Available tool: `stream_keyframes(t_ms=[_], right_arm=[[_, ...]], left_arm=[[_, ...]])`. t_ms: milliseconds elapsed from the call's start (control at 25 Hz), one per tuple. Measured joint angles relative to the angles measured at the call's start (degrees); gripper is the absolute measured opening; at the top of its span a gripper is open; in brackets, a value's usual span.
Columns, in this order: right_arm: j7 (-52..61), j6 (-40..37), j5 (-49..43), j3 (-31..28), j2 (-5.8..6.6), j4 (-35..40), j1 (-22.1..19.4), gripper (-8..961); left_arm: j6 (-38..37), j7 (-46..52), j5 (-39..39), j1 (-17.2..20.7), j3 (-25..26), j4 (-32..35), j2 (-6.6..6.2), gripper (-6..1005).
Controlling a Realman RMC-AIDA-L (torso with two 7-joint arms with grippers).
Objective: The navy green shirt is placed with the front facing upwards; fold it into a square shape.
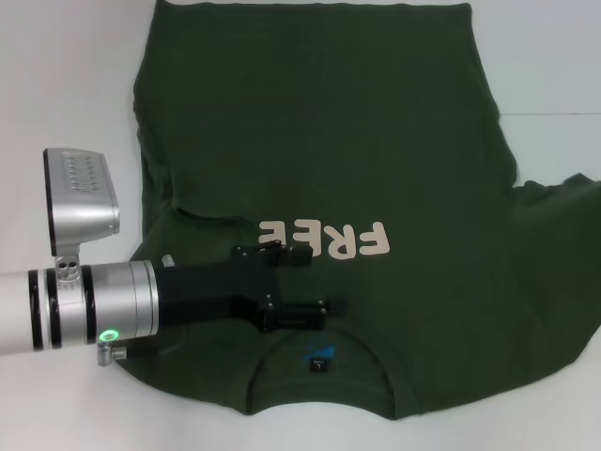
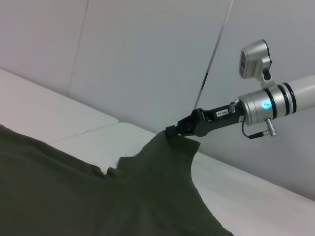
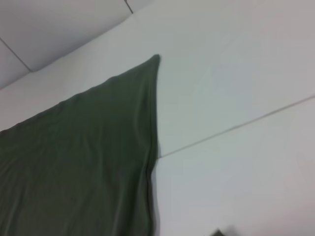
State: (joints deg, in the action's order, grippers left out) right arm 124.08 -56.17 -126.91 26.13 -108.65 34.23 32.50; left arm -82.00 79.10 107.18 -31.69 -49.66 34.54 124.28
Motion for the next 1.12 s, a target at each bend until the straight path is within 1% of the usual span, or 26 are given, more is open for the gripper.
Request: stream_keyframes(t_ms=[200, 400, 520, 640, 760, 920, 1000, 1120], right_arm=[[0.0, -0.2, 0.0, 1.0, 0.38, 0.0, 0.9, 9], [0.2, -0.4, 0.0, 2.2, 0.38, 0.0, 1.3, 9], [0.5, -1.7, 0.0, 3.4, 0.26, 0.0, 1.6, 10], [0.6, -4.5, 0.1, 4.2, -0.12, 0.0, 2.5, 11], [0.6, -6.7, 0.1, 5.5, -0.96, 0.0, 4.5, 14], [1.7, -6.6, -0.1, 9.0, -2.30, -0.7, 8.4, 19], [2.6, -6.1, -0.2, 11.7, -3.56, -0.9, 10.5, 21], [2.4, -6.2, -0.2, 15.8, -5.77, -0.3, 12.4, 24]], left_arm=[[0.0, 0.0, -0.9, 0.0, 0.0, -0.1, 0.00, 934], [0.0, 0.1, -1.0, 0.0, 0.0, -0.1, 0.00, 933], [0.0, 0.4, -1.0, -0.1, 0.0, -0.1, 0.00, 933], [0.0, 0.7, -1.0, -0.2, 0.0, -0.1, 0.00, 934], [0.0, 0.7, -1.0, -0.3, 0.0, -0.1, 0.00, 933], [0.2, 0.7, -1.0, -0.3, 0.0, -0.1, -0.06, 933], [0.5, 0.7, -1.0, -0.3, 0.0, -0.1, -0.08, 933], [1.1, 0.7, -1.0, -0.3, 0.1, -0.1, -0.09, 934]])
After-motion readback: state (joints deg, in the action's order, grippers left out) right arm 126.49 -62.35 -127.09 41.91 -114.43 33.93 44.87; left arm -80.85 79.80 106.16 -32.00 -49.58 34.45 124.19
